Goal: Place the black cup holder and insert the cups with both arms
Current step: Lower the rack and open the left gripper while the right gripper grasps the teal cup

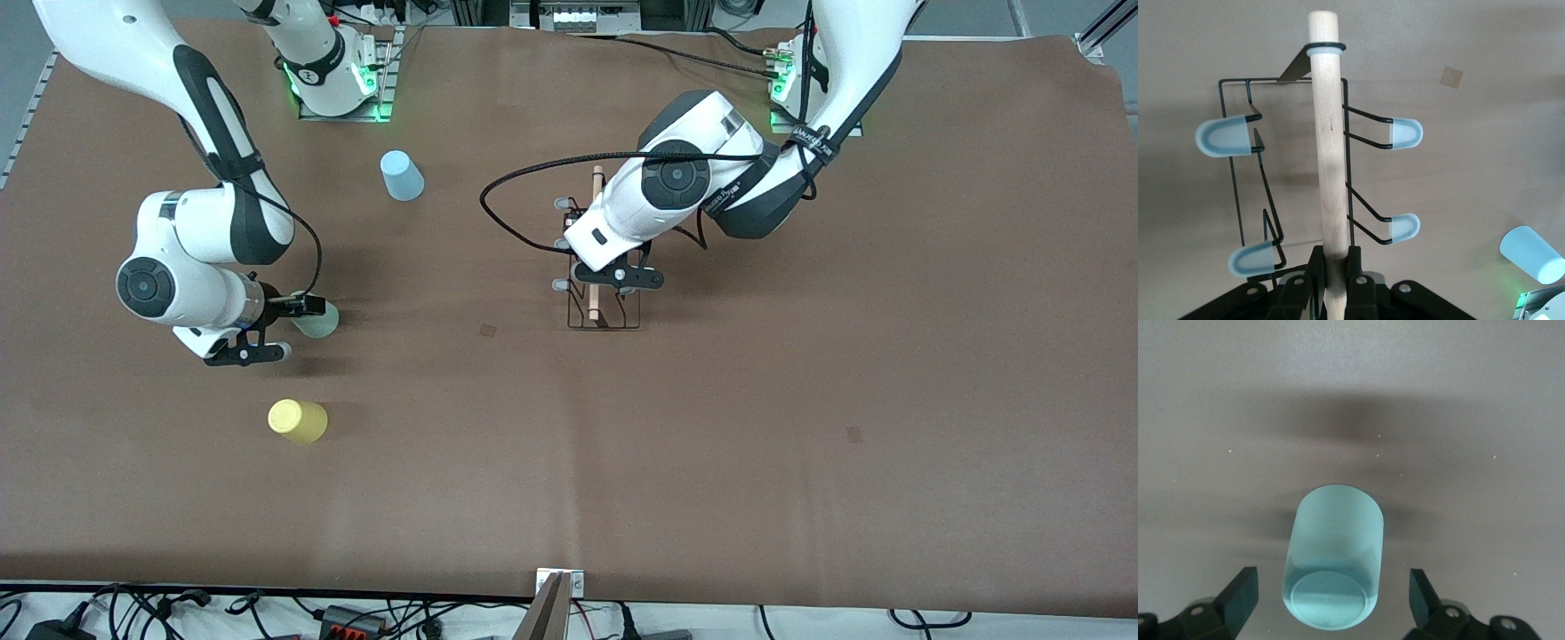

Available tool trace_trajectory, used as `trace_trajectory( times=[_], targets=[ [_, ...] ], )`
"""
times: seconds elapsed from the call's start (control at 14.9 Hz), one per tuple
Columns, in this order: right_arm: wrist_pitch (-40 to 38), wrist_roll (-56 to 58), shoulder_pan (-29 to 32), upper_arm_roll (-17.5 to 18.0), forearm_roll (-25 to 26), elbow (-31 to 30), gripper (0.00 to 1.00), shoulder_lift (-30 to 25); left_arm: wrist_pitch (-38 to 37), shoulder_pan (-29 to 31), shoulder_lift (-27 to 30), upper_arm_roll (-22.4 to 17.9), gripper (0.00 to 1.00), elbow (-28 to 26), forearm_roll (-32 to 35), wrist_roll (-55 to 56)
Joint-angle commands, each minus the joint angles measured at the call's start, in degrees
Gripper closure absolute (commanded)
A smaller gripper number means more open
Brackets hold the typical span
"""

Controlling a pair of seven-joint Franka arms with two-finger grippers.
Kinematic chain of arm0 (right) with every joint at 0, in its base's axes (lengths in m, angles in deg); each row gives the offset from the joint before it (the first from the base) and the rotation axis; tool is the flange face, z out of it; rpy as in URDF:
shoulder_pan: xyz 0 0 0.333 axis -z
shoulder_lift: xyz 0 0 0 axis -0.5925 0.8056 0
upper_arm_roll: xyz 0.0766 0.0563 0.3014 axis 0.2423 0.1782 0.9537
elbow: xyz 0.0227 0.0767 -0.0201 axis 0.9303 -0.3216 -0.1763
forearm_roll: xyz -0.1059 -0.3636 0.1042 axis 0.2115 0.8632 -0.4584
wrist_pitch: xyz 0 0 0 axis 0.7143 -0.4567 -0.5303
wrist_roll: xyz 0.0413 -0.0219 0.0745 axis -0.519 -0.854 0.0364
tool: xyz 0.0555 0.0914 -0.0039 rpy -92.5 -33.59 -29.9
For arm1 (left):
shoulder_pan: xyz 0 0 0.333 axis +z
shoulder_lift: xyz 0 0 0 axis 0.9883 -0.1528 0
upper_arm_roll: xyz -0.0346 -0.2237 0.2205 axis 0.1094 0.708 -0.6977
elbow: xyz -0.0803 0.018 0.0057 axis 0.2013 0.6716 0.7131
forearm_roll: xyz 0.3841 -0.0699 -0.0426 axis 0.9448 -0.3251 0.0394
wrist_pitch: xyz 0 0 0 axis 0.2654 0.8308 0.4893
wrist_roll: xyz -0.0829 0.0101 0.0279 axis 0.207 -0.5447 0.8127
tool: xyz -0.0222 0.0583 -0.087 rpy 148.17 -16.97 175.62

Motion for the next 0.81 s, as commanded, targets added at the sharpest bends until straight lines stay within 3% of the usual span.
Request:
trace_trajectory(
  times=[0.0, 0.6, 0.67, 0.74],
  targets=[
    [2.89, -0.67, -0.34, 0.15, -0.77, -3.53, 0.0, -1.96, 1.28, -1.03, -1.02, -0.49, 0.99, 2.18, 0.21, 1.33],
    [5.45, -0.67, -0.35, 0.15, -0.77, -5.03, 0.0, -1.26, 3.22, -1.12, -3.48, -0.49, 0.99, 2.09, 1.53, 1.42],
    [5.45, -0.67, -0.26, 0.15, -0.77, -5.03, 0.03, -1.26, 3.22, -1.12, -3.57, -0.49, 0.99, 2.09, 1.53, 1.42],
    [5.45, -0.67, -0.35, 0.15, -0.77, -5.03, 0.15, -1.26, 3.22, -1.12, -3.57, -0.49, 0.99, 2.09, 1.53, 1.33]
  ],
)
